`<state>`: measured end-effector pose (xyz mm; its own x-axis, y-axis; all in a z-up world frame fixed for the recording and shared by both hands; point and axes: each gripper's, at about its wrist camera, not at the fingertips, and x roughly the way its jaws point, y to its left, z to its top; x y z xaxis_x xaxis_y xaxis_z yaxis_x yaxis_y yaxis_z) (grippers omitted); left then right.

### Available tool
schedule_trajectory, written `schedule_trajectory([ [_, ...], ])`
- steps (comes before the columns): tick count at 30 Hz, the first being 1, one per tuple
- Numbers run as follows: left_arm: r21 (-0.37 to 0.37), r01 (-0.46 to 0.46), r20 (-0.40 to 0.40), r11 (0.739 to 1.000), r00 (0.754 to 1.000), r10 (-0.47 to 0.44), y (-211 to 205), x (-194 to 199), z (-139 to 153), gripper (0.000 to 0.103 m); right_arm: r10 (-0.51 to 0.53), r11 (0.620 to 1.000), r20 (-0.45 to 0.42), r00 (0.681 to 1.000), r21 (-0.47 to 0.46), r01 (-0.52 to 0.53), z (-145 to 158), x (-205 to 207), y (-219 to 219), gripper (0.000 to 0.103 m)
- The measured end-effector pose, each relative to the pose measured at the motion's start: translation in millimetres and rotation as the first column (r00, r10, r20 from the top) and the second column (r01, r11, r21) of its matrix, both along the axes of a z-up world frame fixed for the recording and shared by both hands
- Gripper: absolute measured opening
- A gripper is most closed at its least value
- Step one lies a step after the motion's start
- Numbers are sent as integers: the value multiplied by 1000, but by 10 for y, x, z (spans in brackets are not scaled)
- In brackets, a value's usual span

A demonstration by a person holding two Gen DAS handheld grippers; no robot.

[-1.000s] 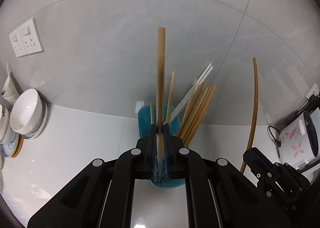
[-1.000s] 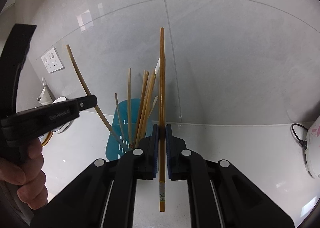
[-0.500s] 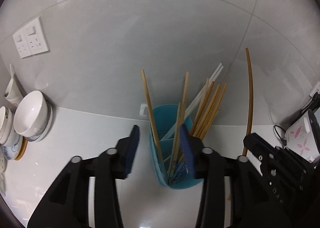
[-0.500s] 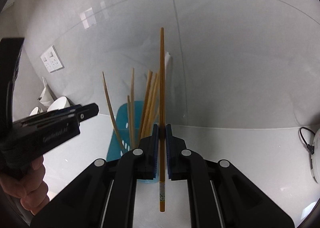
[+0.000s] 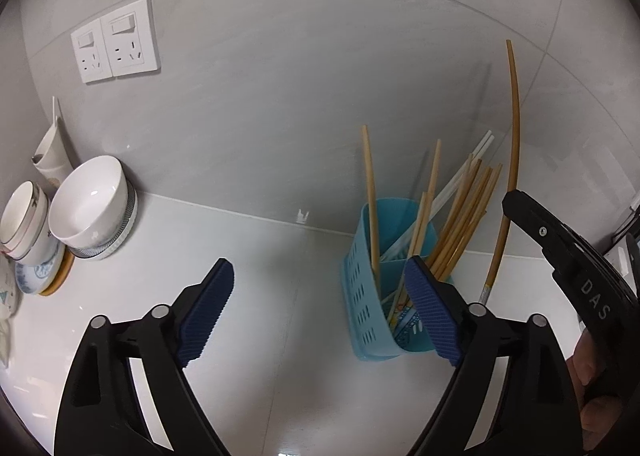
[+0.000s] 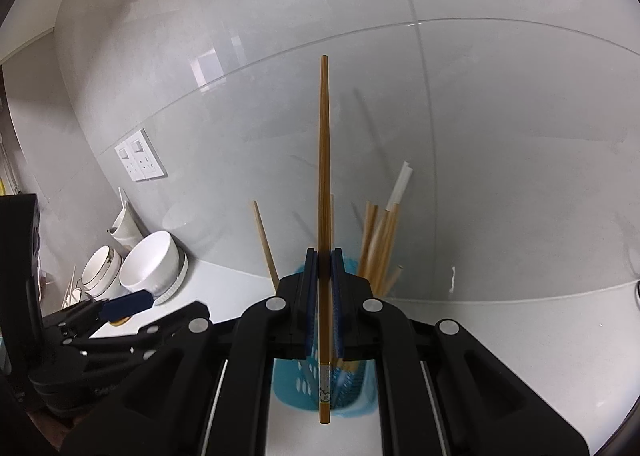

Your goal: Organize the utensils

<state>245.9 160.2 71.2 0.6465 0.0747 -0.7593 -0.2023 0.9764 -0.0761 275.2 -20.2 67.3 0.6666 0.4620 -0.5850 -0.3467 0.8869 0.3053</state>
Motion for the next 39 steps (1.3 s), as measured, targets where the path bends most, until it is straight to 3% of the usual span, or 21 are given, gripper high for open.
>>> schedule_trajectory([
  [7, 12, 2, -1, 1000, 1000, -2, 71, -3, -103, 97, -20, 1000, 24, 1000, -4, 20, -166, 51, 99, 6],
  [19, 11, -17, -44, 1000, 999, 17, 165, -47, -348, 97, -24, 998, -36, 999, -52, 22, -608, 47, 163, 6],
  [28, 16, -21, -20, 1000, 1000, 21, 149, -79, -260, 97, -27, 995, -37, 999, -99, 23, -522, -17, 163, 9],
  [31, -3, -14, 0, 1000, 1000, 14, 128, -117, -197, 97, -30, 994, -37, 999, -109, 26, -400, -62, 99, 23],
  [35, -11, -2, 28, 1000, 1000, 2, 79, -204, -118, 97, -38, 991, -7, 999, -131, 36, -193, -202, -22, 55],
  [39, 5, 6, 46, 1000, 999, -6, -15, -318, -33, 97, -8, 989, -16, 1000, -145, 6, -45, -358, -145, 70],
])
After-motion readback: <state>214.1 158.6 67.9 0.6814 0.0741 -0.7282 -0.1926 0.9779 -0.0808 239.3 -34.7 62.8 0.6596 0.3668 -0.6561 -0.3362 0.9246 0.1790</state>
